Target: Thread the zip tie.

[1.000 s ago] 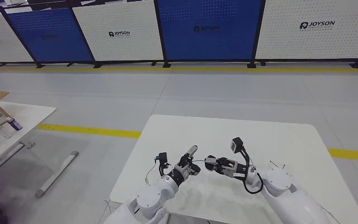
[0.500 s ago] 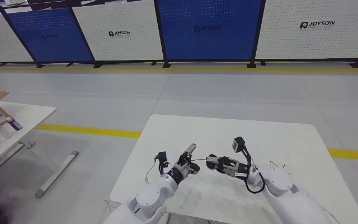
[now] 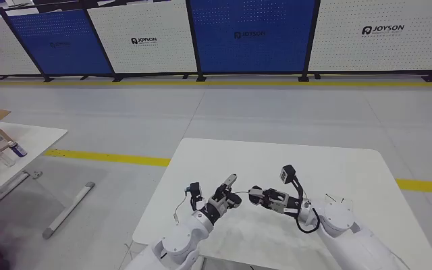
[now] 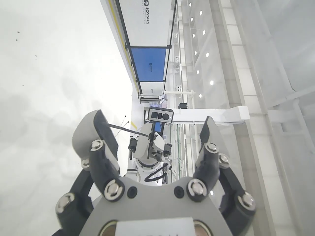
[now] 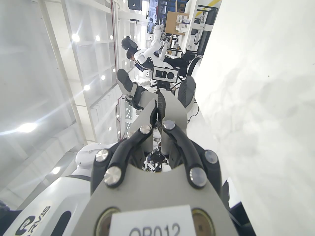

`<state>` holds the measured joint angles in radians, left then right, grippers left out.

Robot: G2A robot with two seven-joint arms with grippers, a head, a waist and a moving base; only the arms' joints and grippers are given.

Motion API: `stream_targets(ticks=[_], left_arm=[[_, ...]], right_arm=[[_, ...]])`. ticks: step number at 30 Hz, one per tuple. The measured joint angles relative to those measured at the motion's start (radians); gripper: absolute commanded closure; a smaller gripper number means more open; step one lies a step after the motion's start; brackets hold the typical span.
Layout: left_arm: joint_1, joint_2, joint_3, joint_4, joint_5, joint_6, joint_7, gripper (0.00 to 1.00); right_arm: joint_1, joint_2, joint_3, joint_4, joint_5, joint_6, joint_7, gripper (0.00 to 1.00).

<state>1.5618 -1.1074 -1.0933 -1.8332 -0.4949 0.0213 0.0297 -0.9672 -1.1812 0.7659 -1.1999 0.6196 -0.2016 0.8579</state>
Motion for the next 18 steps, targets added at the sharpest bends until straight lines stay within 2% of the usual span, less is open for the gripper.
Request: stream_targets(ticks=[2,5,10,12,13,18], left_arm=[[-0.001,-0.001,-0.001,-0.001,0.003,0.001,-0.005,0.76],[0.005,-0.001,-0.003,-0.009,0.029,-0.014,-0.020,0.84],[0.024,0.000,-0.012,-0.020,0.059,-0.036,-0.037,0.88],[0.027,0.000,-0.015,-0.020,0.061,-0.036,-0.039,0.89],[0.027,-0.001,-0.017,-0.018,0.061,-0.033,-0.039,0.95],[0.021,-0.004,-0.019,-0.010,0.065,-0.018,-0.032,0.92]], right_arm=[[0.000,0.000,0.000,0.000,0.000,0.000,0.000,1.00],[0.000,0.000,0.000,0.000,0.000,0.000,0.000,1.00],[0.000,0.000,0.000,0.000,0.000,0.000,0.000,1.00],[0.000,0.000,0.000,0.000,0.000,0.000,0.000,1.00],[0.000,0.000,0.000,0.000,0.000,0.000,0.000,1.00],[0.000,0.000,0.000,0.000,0.000,0.000,0.000,1.00]])
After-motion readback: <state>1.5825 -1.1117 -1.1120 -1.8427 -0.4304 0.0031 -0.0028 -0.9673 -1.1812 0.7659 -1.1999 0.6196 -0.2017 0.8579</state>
